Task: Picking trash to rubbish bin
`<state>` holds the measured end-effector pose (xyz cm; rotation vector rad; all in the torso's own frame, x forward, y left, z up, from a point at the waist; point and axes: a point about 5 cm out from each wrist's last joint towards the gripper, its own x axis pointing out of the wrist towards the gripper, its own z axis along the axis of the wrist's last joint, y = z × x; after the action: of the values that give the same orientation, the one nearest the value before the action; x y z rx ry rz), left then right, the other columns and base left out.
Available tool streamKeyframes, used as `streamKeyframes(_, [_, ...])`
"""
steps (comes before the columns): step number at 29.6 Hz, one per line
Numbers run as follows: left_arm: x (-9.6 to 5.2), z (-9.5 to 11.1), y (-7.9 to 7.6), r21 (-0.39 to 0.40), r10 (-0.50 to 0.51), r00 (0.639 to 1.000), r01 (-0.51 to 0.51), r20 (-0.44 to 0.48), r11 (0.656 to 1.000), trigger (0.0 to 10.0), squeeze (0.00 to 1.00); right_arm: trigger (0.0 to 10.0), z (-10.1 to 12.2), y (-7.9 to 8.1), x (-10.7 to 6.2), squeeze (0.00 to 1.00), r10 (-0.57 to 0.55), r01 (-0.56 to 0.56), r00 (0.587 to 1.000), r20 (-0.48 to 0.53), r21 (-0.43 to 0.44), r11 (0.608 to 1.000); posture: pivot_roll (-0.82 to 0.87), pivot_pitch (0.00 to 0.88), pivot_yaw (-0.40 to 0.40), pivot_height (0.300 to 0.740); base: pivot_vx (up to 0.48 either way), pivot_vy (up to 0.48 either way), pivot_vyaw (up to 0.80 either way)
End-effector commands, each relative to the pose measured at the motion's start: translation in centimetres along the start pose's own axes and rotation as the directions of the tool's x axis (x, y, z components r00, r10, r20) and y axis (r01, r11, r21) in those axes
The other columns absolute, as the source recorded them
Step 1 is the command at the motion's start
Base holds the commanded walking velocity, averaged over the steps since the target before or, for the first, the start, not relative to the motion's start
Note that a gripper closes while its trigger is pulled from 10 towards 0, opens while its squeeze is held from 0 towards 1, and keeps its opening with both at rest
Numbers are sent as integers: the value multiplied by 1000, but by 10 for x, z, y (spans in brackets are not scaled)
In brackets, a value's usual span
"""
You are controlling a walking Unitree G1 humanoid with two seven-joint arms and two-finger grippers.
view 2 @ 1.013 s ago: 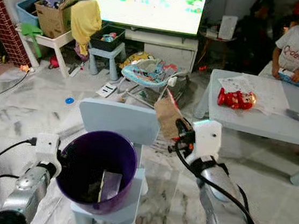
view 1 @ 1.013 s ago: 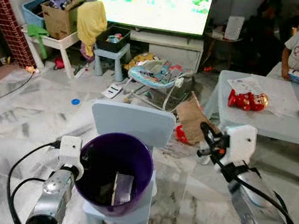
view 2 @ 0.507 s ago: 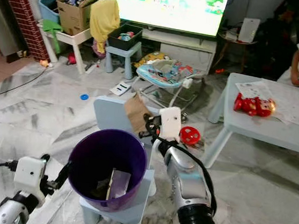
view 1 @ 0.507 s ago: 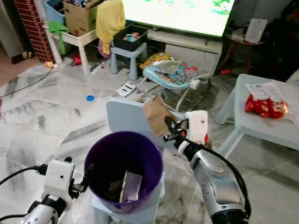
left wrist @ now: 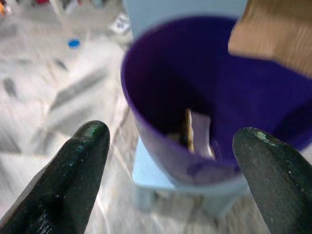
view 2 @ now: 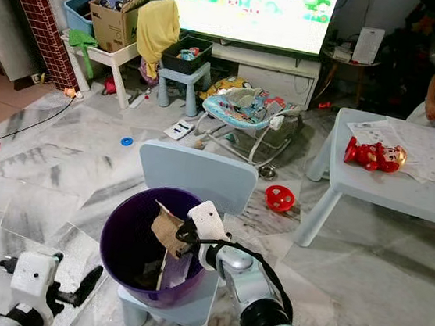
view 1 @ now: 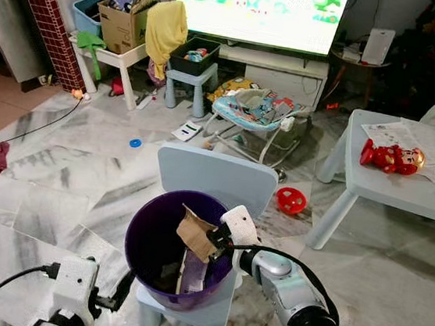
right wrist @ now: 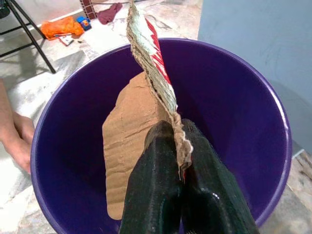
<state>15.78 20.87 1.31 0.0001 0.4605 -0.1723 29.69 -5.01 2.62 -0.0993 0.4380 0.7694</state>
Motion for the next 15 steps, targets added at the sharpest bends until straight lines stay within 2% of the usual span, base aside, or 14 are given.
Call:
streamKeyframes(1, [1,0,4,8,-1,1000,1,5,1000,10000,1000,9529,9,2,4,1000,2,-2,1000,30,-2,1000,178,0,35,740,0,0,0])
streamKeyframes(2, [4,-3,5,9,-2,1000,2,-2,1000,10000,1000,10000,9,3,4,1000,10,-10,999,30,-12,1000,178,0,35,740,0,0,0])
streamKeyframes(12, [16,-26,22,-4,1,999,-1,-52,1000,10000,1000,10000,7,6,6,1000,41,-40,998,38,-18,999,173,0,34,740,0,0,0])
streamKeyframes(15, [19,-34,28,-6,8,997,-9,-71,1000,10000,1000,10000,10,5,5,1000,25,-24,997,68,-21,999,168,0,34,740,0,0,0])
